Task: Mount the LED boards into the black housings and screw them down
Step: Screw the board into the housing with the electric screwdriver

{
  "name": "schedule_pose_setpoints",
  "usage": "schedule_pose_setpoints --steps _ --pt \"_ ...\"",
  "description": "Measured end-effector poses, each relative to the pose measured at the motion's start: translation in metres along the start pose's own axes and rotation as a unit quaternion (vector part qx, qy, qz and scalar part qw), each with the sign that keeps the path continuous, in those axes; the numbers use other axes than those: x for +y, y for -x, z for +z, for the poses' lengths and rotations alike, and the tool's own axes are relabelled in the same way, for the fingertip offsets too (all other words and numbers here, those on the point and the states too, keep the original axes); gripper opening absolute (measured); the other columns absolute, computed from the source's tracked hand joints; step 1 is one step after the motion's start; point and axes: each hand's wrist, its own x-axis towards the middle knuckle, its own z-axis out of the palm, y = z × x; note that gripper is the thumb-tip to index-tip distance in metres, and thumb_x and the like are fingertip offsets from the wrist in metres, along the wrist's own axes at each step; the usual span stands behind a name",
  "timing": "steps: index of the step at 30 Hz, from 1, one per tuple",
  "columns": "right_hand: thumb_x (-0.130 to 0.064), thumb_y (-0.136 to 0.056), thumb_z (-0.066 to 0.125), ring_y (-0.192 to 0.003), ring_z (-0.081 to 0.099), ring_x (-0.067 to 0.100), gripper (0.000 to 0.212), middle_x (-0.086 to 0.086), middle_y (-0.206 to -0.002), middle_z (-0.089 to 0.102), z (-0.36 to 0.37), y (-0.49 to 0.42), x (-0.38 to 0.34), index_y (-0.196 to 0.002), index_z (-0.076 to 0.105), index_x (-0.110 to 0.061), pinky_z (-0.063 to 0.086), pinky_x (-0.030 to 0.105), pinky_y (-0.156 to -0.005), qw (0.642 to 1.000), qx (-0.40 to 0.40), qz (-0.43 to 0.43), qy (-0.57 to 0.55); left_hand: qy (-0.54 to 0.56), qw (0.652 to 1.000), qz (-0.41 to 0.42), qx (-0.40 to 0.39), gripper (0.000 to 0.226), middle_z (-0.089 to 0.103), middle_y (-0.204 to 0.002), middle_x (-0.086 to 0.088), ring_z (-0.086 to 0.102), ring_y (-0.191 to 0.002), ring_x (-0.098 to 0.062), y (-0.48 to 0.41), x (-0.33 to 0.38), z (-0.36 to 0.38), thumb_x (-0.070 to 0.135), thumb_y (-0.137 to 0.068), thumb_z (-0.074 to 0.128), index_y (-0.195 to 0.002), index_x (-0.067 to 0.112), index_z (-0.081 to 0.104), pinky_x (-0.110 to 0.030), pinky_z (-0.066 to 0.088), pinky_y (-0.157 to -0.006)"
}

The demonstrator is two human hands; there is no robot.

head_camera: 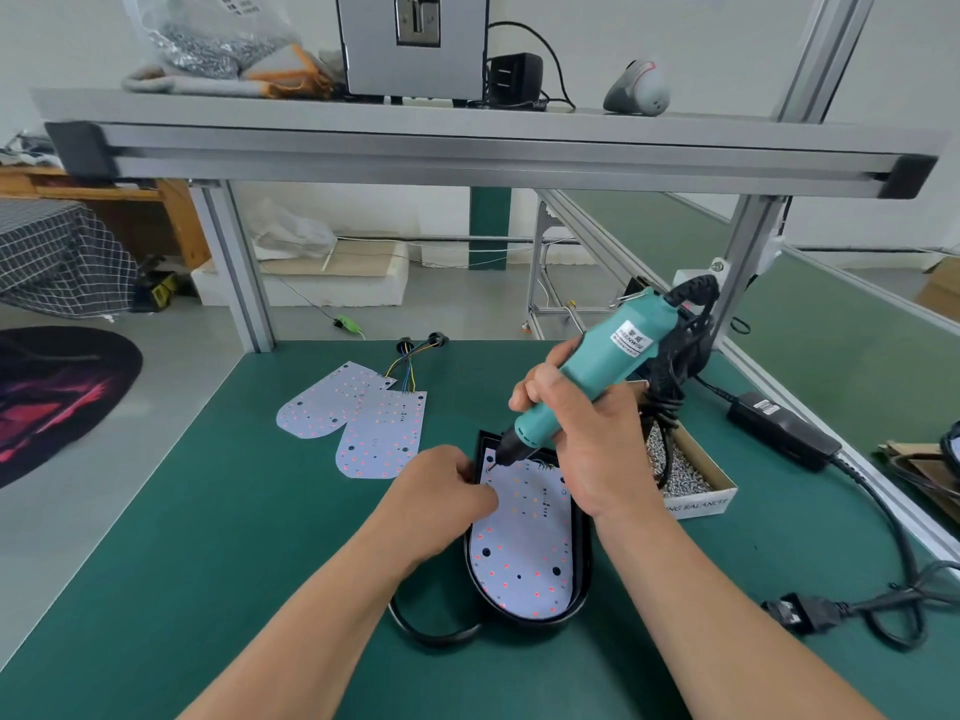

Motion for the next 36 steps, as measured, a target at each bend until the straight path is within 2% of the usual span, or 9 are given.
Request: schedule_pose_setpoints --steps 6,10,14,17,19,23,28,33,36 --pt "-0.012 -0.091 0.069 -0.081 0.06 0.029 0.017 0.009 -0.083 0.057 -0.006 0.002 0.002 -0.105 0.062 -0.02 0.047 0.048 -0.085 0.999 0.005 0.017 -0.034 0.004 1.0 -0.023 -0.016 0.024 0.044 -0.068 -0.001 0.035 -0.063 -0.018 0.002 0.004 -0.003 0.031 -0.063 0.064 -0.081 0.016 0.06 -0.033 0.028 -0.065" --pt "-0.013 -0.091 0.075 -0.081 0.058 0.027 0.024 0.006 -0.083 0.054 -0.014 -0.005 -0.012 -0.11 0.061 -0.016 0.049 0.045 -0.089 0.992 0.002 -0.025 -0.126 0.001 0.999 -0.035 -0.017 0.047 0.049 -0.07 0.0 0.04 -0.064 -0.018 0.001 0.002 -0.004 0.034 -0.064 0.065 -0.092 -0.003 0.063 -0.033 0.031 -0.066" --pt "-0.009 -0.101 0.062 -0.082 0.057 0.024 0.012 0.006 -0.083 0.053 -0.024 -0.001 -0.017 -0.11 0.061 -0.017 0.049 0.044 -0.092 0.985 0.03 -0.036 -0.168 0.023 0.998 -0.045 -0.022 0.051 0.049 -0.068 0.002 0.04 -0.059 -0.017 0.002 0.005 -0.009 0.062 -0.082 0.063 -0.082 0.012 0.06 -0.03 0.033 -0.058" --pt "-0.007 -0.102 0.056 -0.08 0.056 0.022 0.013 0.004 -0.081 0.052 -0.028 0.003 -0.013 -0.107 0.061 -0.018 0.05 0.041 -0.089 0.979 0.072 -0.014 -0.19 0.121 0.987 -0.103 0.019 0.032 0.062 -0.065 0.002 0.045 -0.051 -0.014 -0.004 0.002 -0.013 0.034 -0.101 0.05 -0.092 0.009 0.067 -0.023 0.039 -0.051" --pt "-0.006 -0.102 0.054 -0.079 0.056 0.021 0.014 0.004 -0.081 0.051 -0.029 0.003 -0.01 -0.106 0.061 -0.018 0.05 0.041 -0.088 0.976 0.09 -0.005 -0.2 0.203 0.972 -0.107 0.052 0.021 0.071 -0.085 -0.006 0.053 -0.056 -0.014 -0.005 0.001 -0.015 0.009 -0.103 0.046 -0.108 0.007 0.066 -0.026 0.047 -0.055" --pt "-0.005 -0.102 0.054 -0.078 0.056 0.021 0.015 0.004 -0.081 0.051 -0.029 0.002 -0.005 -0.105 0.061 -0.018 0.05 0.04 -0.088 0.972 0.103 0.006 -0.213 0.38 0.919 -0.087 0.056 0.032 0.073 -0.106 -0.024 0.079 -0.074 -0.017 -0.004 0.0 -0.017 -0.016 -0.102 0.032 -0.115 -0.004 0.058 -0.023 0.061 -0.062" --pt "-0.006 -0.1 0.057 -0.078 0.057 0.022 0.013 0.004 -0.08 0.05 -0.03 0.003 -0.004 -0.105 0.061 -0.017 0.051 0.04 -0.087 0.968 0.108 0.008 -0.225 0.456 0.883 -0.075 0.085 0.03 0.07 -0.117 -0.026 0.081 -0.092 -0.026 -0.009 -0.004 -0.02 -0.016 -0.104 0.033 -0.121 -0.007 0.056 -0.03 0.066 -0.07" --pt "-0.006 -0.098 0.058 -0.077 0.057 0.021 0.012 0.004 -0.08 0.05 -0.03 0.002 -0.005 -0.104 0.062 -0.016 0.051 0.04 -0.086 0.964 0.12 0.009 -0.238 0.481 0.868 -0.051 0.114 0.02 0.073 -0.12 -0.019 0.08 -0.098 -0.025 -0.011 -0.008 -0.022 0.0 -0.112 0.043 -0.119 -0.001 0.062 -0.03 0.066 -0.073" --pt "-0.005 -0.098 0.058 -0.077 0.057 0.022 0.013 0.005 -0.08 0.05 -0.031 0.002 -0.004 -0.104 0.062 -0.016 0.051 0.04 -0.087 0.963 0.122 0.01 -0.239 0.48 0.87 -0.052 0.102 0.023 0.071 -0.125 -0.018 0.079 -0.102 -0.023 -0.012 -0.009 -0.022 -0.002 -0.112 0.041 -0.127 -0.002 0.058 -0.029 0.066 -0.075"
